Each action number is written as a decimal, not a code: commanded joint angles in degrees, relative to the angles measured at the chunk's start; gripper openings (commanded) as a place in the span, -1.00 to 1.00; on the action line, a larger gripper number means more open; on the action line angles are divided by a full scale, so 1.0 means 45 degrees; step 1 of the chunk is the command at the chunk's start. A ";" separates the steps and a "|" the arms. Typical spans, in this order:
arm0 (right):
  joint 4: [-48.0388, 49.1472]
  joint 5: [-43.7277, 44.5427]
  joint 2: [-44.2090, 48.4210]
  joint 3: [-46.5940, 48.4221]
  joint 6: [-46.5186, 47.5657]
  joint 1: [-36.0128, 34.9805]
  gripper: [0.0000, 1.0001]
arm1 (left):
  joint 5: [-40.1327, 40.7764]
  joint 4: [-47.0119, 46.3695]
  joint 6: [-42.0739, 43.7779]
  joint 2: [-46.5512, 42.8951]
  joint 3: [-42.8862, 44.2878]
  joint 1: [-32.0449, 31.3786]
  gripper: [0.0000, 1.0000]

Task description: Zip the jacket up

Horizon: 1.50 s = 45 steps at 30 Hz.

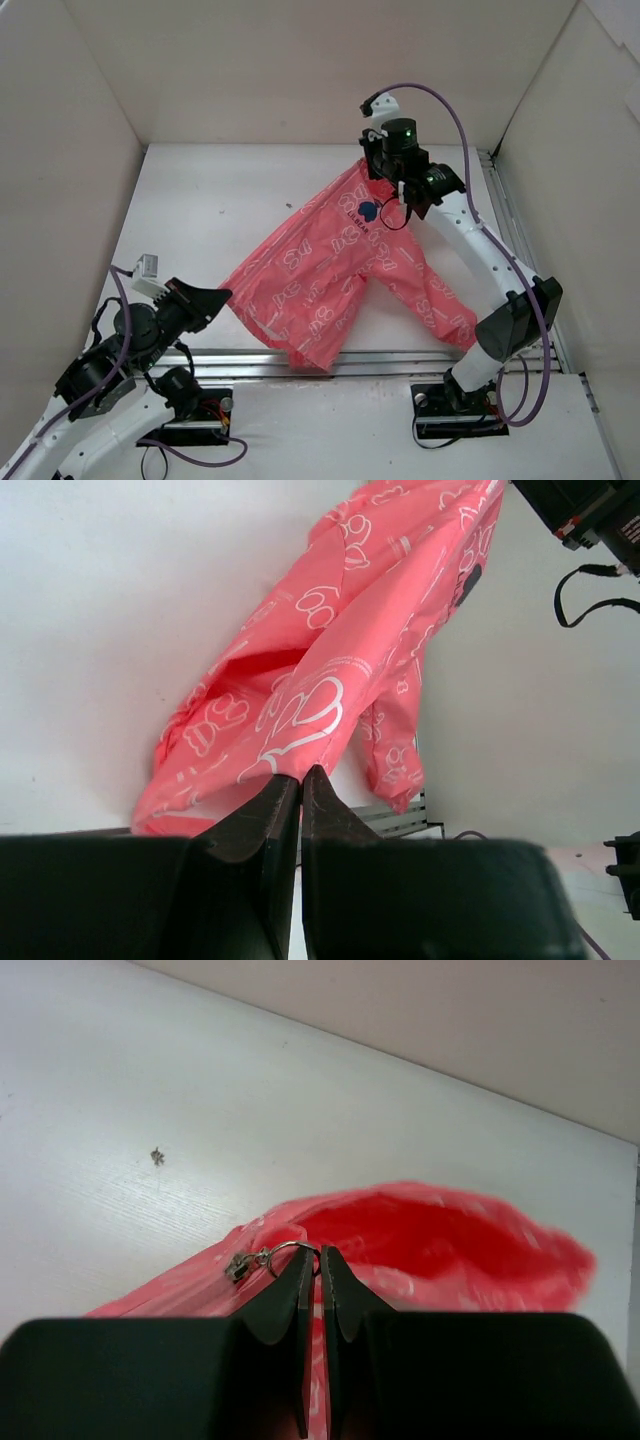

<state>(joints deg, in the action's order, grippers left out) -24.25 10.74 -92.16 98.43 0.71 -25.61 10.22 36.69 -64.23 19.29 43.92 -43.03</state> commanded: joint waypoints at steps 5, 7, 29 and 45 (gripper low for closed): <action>0.1834 0.1636 -0.0008 0.2129 0.0818 0.1471 -1.00 | 0.1459 0.2803 0.0542 -0.0946 0.1371 0.0030 -1.00; 0.1834 0.1578 -0.0028 0.2403 0.0897 0.1607 -1.00 | 0.1615 0.3037 0.0562 -0.1140 0.1470 0.0030 -1.00; 0.1873 -0.1196 0.1007 -0.1286 0.0156 0.1491 -0.02 | 0.1792 0.1262 0.1772 0.0654 0.1118 0.0030 -0.04; 0.1854 0.1633 0.7311 -0.6378 -0.3535 0.0612 0.95 | 0.3802 0.2081 0.5033 0.3057 0.3285 0.0030 0.99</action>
<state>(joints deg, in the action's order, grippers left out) -19.42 12.93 -67.00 73.47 -9.65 -21.69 22.59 46.68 -46.94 31.62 54.96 -43.03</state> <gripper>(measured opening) 0.961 0.992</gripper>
